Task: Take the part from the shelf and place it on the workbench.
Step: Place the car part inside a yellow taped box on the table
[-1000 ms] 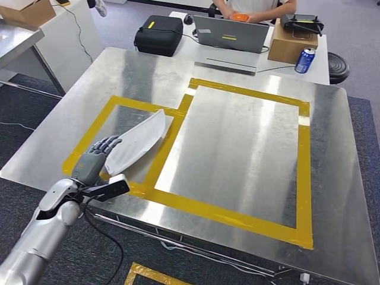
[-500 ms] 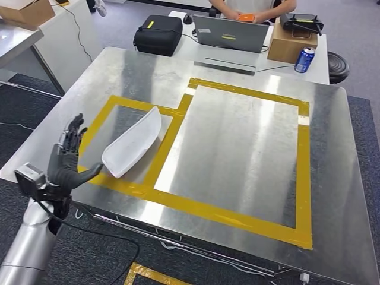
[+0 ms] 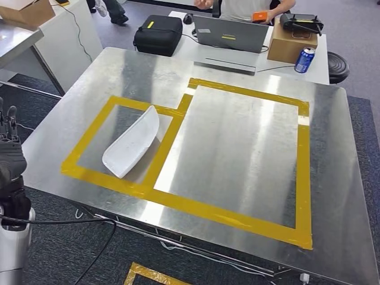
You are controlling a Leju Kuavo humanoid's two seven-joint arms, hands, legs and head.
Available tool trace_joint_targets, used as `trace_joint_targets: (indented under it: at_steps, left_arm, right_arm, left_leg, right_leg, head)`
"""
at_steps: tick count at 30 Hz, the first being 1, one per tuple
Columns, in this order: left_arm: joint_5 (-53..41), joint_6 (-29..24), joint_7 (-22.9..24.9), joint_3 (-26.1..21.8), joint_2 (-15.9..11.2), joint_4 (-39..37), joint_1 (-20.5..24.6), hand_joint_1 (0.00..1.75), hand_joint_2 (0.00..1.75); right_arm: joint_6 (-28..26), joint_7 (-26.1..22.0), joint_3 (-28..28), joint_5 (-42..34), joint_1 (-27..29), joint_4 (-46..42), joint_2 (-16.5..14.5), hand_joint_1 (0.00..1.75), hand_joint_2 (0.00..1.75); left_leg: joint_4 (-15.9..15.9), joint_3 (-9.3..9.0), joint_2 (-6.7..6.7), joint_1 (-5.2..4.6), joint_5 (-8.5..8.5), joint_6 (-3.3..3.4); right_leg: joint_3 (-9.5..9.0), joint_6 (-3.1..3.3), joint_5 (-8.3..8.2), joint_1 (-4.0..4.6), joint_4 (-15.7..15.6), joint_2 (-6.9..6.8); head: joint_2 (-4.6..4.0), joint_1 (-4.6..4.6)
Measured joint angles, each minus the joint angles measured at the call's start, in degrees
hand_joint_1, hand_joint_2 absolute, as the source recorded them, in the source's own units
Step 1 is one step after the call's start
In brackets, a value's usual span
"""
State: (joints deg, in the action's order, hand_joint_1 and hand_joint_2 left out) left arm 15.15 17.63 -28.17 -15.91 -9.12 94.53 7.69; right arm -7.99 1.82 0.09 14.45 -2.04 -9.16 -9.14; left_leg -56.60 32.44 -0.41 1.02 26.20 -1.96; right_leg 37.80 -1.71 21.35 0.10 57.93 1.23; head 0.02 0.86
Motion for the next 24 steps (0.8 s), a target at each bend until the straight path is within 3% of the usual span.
trace_joint_targets:
  at_steps: [7,14,19,24]
  left_arm:
    - [10.6,-0.6,-0.9,-9.9,-0.4,5.0,-4.0,0.0,0.0]
    - [17.5,-1.8,-4.4,-31.0,-0.6,9.2,-10.8,0.0,0.0]
    - [13.3,-2.9,-7.7,-46.9,0.6,9.2,-11.1,0.0,0.0]
    - [2.5,-12.1,-8.4,-56.5,2.4,8.4,-7.9,0.0,0.0]
  right_arm:
    - [-0.5,-0.5,-1.2,0.0,0.2,0.0,0.0,0.0,0.0]
    - [-2.9,-0.6,-3.0,0.0,0.6,0.0,-0.2,0.0,0.0]
    - [-6.8,-1.3,-4.4,0.0,0.8,0.0,-1.5,0.0,0.0]
    - [-7.5,-1.7,-5.8,0.0,0.8,0.0,-1.9,0.0,0.0]
  left_leg:
    - [0.0,-0.03,0.05,0.05,0.12,-0.16]
    - [0.0,-0.1,0.09,0.09,0.36,-0.29]
    - [0.0,-0.14,0.07,0.17,0.39,-0.28]
    - [0.0,-0.11,0.04,0.17,0.43,-0.29]
  right_leg:
    - [0.03,0.13,0.15,0.01,0.1,0.09]
    - [0.03,0.29,0.5,0.06,0.3,0.14]
    - [0.02,0.3,0.6,0.16,0.3,0.06]
    - [-0.07,0.32,0.64,0.16,0.3,-0.01]
  head:
    - [0.0,0.01]
    - [0.0,0.01]
    - [0.0,0.01]
    - [0.0,0.01]
